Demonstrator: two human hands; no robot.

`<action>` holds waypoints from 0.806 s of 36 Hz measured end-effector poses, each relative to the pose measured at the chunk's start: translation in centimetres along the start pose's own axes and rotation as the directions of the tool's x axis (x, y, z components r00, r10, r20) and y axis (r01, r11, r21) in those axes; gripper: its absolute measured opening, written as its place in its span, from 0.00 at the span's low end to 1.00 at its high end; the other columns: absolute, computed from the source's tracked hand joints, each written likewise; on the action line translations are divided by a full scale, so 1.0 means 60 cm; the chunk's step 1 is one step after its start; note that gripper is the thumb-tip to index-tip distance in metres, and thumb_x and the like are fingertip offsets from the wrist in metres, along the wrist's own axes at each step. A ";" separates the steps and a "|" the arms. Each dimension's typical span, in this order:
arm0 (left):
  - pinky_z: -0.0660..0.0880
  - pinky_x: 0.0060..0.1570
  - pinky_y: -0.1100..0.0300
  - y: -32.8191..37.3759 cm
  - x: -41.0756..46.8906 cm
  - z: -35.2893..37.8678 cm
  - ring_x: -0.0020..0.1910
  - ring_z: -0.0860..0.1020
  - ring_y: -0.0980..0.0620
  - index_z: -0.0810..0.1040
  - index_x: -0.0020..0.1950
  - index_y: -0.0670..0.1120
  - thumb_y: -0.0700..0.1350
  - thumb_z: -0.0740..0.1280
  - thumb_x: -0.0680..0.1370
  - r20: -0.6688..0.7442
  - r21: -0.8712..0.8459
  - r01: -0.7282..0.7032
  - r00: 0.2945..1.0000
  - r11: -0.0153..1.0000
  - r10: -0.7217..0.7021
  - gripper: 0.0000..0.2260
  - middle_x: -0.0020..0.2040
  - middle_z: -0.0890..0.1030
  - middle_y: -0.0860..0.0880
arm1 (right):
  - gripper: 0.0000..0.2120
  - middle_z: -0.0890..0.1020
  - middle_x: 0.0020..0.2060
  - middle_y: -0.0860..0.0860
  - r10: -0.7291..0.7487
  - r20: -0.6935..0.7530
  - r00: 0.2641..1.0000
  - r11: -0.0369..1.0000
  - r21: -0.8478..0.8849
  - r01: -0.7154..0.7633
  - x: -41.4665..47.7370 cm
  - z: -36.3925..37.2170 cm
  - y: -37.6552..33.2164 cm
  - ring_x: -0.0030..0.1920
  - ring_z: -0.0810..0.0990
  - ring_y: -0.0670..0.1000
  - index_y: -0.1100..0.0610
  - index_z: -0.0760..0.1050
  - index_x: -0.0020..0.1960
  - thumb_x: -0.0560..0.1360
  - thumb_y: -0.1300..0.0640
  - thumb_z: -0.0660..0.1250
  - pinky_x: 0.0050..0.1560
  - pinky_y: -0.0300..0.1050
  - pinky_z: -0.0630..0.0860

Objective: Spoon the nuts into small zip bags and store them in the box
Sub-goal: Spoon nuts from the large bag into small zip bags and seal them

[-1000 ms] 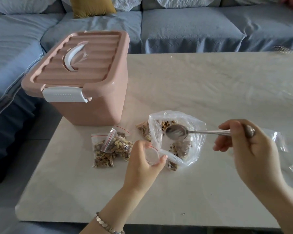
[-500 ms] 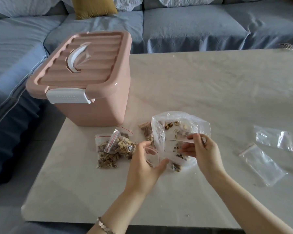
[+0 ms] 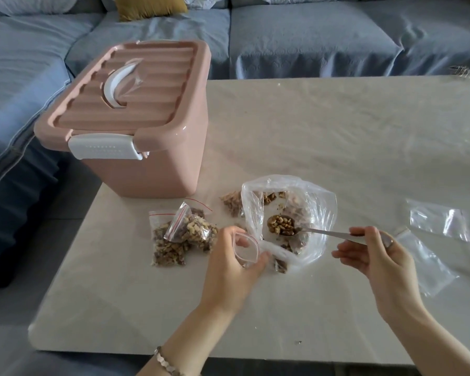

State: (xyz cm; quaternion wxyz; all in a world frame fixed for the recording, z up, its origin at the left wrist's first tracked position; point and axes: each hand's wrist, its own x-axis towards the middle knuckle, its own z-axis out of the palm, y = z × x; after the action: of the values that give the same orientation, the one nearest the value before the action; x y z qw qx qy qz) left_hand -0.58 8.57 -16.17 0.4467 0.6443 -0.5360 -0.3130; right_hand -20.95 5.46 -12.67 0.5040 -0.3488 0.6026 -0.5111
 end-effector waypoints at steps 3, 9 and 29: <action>0.69 0.42 0.75 0.004 -0.001 0.006 0.47 0.73 0.63 0.67 0.46 0.56 0.63 0.67 0.64 -0.008 -0.014 -0.024 1.000 1.000 0.024 0.18 0.42 0.75 0.58 | 0.13 0.81 0.26 0.53 -0.042 -0.003 0.999 0.998 -0.043 0.042 -0.001 -0.012 -0.005 0.28 0.81 0.50 0.59 0.75 0.43 0.81 0.58 0.54 0.29 0.35 0.77; 0.68 0.42 0.75 0.009 -0.001 0.010 0.47 0.72 0.62 0.68 0.47 0.54 0.65 0.65 0.65 0.037 0.026 -0.026 0.999 0.999 0.025 0.20 0.43 0.73 0.57 | 0.14 0.79 0.23 0.51 -0.048 -0.016 0.999 0.999 -0.021 0.048 -0.001 -0.025 -0.027 0.25 0.79 0.48 0.60 0.74 0.42 0.81 0.60 0.53 0.26 0.34 0.74; 0.66 0.39 0.77 0.008 0.005 0.021 0.41 0.72 0.69 0.67 0.45 0.53 0.57 0.71 0.65 -0.040 0.145 -0.100 0.994 0.984 0.106 0.18 0.38 0.72 0.60 | 0.16 0.78 0.23 0.52 -0.243 0.249 0.938 0.912 -0.272 0.309 -0.015 0.030 -0.109 0.23 0.76 0.51 0.59 0.73 0.38 0.81 0.58 0.54 0.26 0.37 0.72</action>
State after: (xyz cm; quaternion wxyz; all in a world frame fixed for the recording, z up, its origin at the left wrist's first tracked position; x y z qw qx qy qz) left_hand -1.80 7.96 -16.21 0.4275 0.6533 -0.5790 -0.2349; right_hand -19.60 4.27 -6.09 0.4266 -0.5566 0.5624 -0.4381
